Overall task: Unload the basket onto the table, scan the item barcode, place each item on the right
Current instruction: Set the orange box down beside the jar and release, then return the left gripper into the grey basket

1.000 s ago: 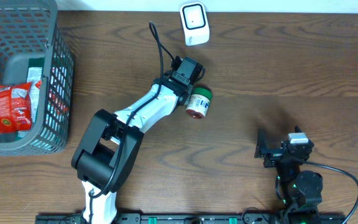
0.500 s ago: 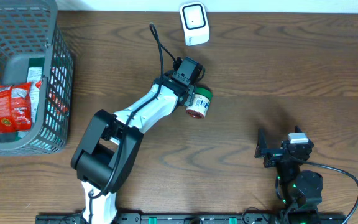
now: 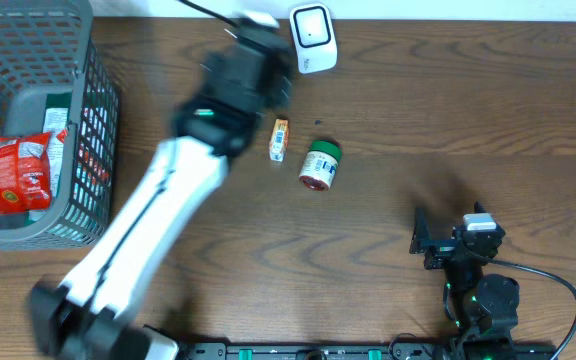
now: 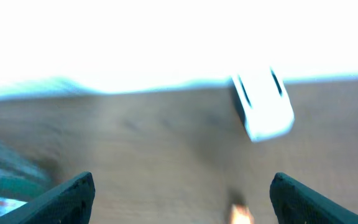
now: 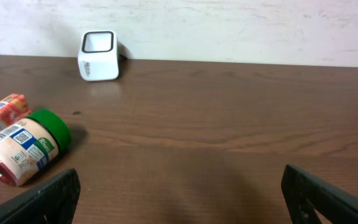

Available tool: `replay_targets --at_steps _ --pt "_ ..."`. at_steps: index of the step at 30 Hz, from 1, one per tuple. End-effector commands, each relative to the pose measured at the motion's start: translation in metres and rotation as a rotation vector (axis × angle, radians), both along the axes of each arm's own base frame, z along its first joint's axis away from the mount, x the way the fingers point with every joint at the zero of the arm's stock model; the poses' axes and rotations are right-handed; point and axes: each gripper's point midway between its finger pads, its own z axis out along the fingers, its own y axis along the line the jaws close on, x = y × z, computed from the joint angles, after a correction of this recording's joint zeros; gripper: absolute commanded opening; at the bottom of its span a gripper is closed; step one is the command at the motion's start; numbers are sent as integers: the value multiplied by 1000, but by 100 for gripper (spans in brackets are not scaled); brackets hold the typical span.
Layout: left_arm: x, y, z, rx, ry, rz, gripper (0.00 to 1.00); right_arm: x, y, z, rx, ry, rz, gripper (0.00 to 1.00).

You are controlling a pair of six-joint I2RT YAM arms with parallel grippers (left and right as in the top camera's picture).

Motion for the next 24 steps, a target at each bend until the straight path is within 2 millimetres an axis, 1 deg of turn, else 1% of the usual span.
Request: replay_targets --at_steps 1,3,5,6,7,9,10,12,14,17,21,22,23,24 --pt "-9 71 61 -12 -134 157 90 0 -3 -1 11 4 -16 99" --pt "-16 114 76 -20 -171 252 90 0 -3 -1 11 4 -16 99" --pt "-24 157 80 -29 -175 358 90 0 -3 -1 11 4 -16 99" --pt "-29 179 78 -37 -166 415 90 0 -3 -1 11 4 -16 99" --pt "-34 199 73 -46 -151 473 90 0 -3 -1 11 4 -16 99" --pt "-47 240 58 -80 -108 602 90 0 -3 -1 11 4 -16 99" --pt "-53 258 48 -108 -80 658 90 0 -3 -1 11 4 -16 99" --pt "-62 285 24 -189 -12 736 90 0 -3 -1 11 4 -16 99" --pt "-69 306 -4 -288 64 789 90 0 -3 -1 11 4 -16 99" --pt "-71 330 -45 -415 172 826 90 0 -3 -1 11 4 -16 99" --pt "-65 351 -98 -535 295 833 89 0 -3 -1 11 4 -16 99" --pt "-64 353 -111 -557 326 832 85 0 -3 -1 11 4 -16 99" --pt "-63 354 -124 -574 358 835 80 0 -3 -1 11 4 -16 99" --pt "-63 355 -137 -584 394 833 72 0 -3 -1 11 4 -16 99"
